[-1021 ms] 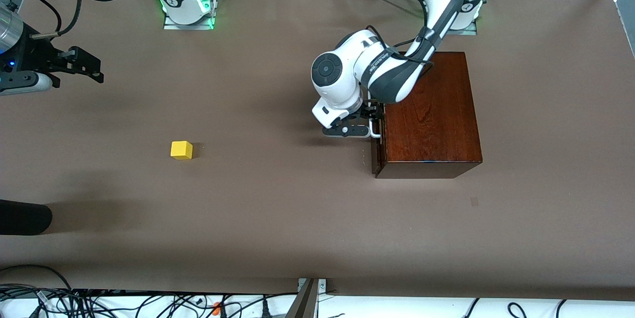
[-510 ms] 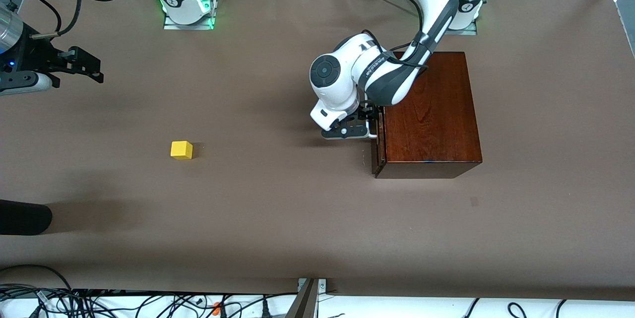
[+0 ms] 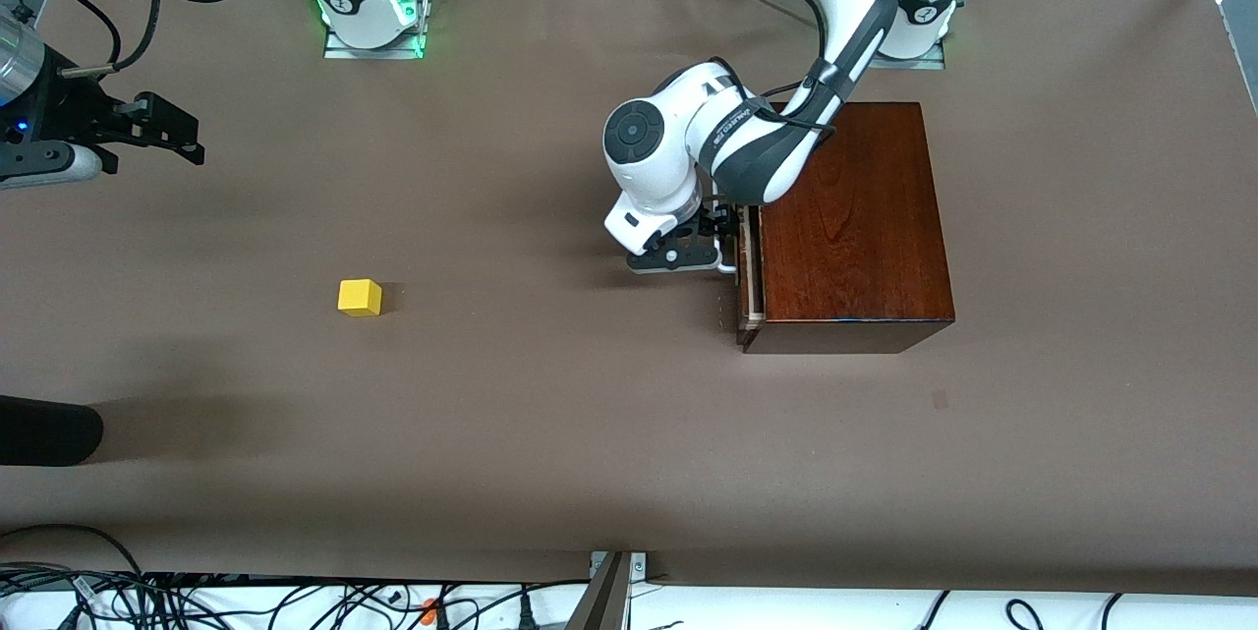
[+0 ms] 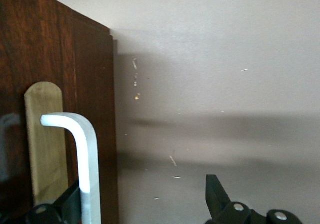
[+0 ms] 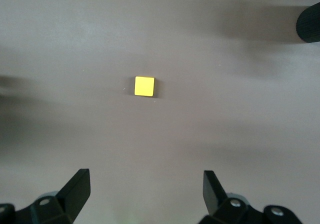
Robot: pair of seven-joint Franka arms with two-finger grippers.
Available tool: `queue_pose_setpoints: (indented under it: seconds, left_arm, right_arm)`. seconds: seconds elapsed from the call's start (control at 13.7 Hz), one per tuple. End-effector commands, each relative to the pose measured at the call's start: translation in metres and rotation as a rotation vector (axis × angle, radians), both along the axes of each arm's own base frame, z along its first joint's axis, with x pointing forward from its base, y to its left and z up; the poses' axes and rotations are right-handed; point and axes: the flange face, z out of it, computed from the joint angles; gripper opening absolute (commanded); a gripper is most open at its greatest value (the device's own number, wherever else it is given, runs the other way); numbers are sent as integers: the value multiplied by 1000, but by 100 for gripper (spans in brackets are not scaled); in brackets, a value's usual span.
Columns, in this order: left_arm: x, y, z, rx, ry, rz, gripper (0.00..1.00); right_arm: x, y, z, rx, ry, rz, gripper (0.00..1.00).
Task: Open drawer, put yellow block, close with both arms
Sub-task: 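Pull the drawer handle outward with the left gripper to open it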
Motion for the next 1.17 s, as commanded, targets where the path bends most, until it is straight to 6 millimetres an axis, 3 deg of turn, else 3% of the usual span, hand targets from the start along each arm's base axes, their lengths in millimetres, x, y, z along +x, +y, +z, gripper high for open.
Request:
queue_pose_setpoints:
  seconds: [0.0, 0.58, 1.09]
  left_arm:
    - [-8, -50, -14, -116, -14, 13, 100]
    - [-1, -58, 5, -181, -15, 53, 100]
    - [-7, -65, 24, -177, -25, 33, 100]
  right_arm:
    - [3, -3, 5, 4, -3, -2, 100]
    - [2, -5, 3, 4, 9, 0, 100]
    - [2, -5, 4, 4, 6, 0, 100]
